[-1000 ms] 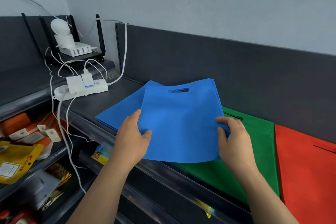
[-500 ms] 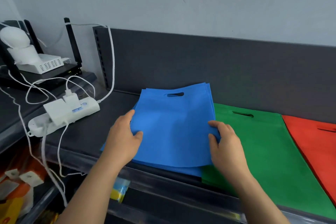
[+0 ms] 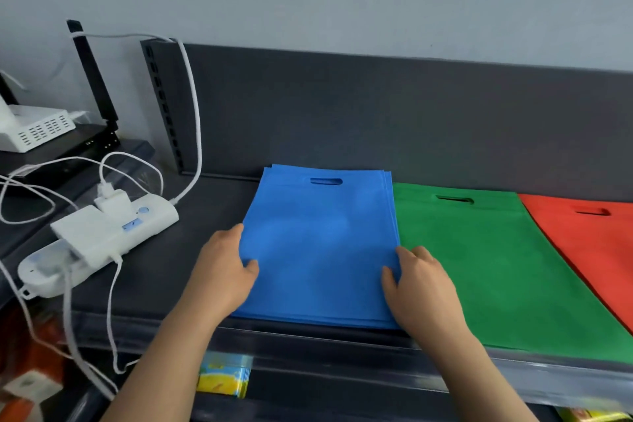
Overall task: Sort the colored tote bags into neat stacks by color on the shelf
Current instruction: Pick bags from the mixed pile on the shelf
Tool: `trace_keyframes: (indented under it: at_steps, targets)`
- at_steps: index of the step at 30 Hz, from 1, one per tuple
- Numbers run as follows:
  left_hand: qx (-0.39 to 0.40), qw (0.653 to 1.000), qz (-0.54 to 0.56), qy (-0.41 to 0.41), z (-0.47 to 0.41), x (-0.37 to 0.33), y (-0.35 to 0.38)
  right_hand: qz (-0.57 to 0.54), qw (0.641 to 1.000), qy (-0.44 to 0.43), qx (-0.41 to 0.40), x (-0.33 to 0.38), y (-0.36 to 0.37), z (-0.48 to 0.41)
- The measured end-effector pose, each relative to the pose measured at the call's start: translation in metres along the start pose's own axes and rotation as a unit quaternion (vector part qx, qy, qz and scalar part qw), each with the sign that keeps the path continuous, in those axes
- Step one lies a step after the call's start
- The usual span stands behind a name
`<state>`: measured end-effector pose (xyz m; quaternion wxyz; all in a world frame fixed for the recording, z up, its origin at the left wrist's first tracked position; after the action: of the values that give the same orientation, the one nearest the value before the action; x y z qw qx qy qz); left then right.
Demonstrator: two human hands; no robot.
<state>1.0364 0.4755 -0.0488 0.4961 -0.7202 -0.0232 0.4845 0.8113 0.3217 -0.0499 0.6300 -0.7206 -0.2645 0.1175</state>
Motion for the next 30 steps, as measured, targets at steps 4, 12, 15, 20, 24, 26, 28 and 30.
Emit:
trace_keyframes:
  at_steps: [4, 12, 15, 20, 24, 26, 28, 30]
  targets:
    - [0.012, 0.998, -0.058, 0.000, -0.001, 0.002, 0.004, 0.043, 0.999, 0.003, 0.006, 0.000, 0.003, -0.001]
    - [-0.032, 0.986, -0.079, 0.146, 0.003, -0.049, 0.005, -0.010, 0.997, 0.000, -0.071, -0.010, -0.033, 0.000]
    - [-0.024, 0.977, -0.057, 0.205, 0.010, -0.081, 0.019, -0.019, 0.995, 0.013, -0.096, -0.028, -0.048, 0.003]
    - [0.010, 0.965, -0.047, 0.259, 0.023, -0.121, 0.052, -0.015, 0.993, 0.049, -0.103, -0.067, -0.059, 0.019]
    - [0.035, 0.954, -0.042, 0.294, 0.039, -0.157, 0.080, -0.014, 0.992, 0.081, -0.101, -0.105, -0.068, 0.036]
    - [0.043, 0.948, -0.039, 0.312, 0.049, -0.177, 0.094, -0.013, 0.990, 0.095, -0.105, -0.128, -0.074, 0.044]
    - [0.050, 0.943, -0.037, 0.326, 0.060, -0.198, 0.109, -0.010, 0.988, 0.107, -0.109, -0.153, -0.082, 0.053]
    - [0.054, 0.939, -0.035, 0.338, 0.072, -0.221, 0.126, -0.005, 0.987, 0.115, -0.114, -0.180, -0.091, 0.062]
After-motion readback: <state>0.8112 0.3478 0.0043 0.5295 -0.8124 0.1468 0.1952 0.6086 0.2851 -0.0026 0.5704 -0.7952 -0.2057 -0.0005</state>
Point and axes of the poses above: each hand's wrist, its own z-axis away from the middle knuckle, its own y-axis out of the palm, x = y × z, the point moved 10 cm from there along -z, towards the middle knuckle, and after that the axes turned 7 degrees about z, right-handed, at the moved point
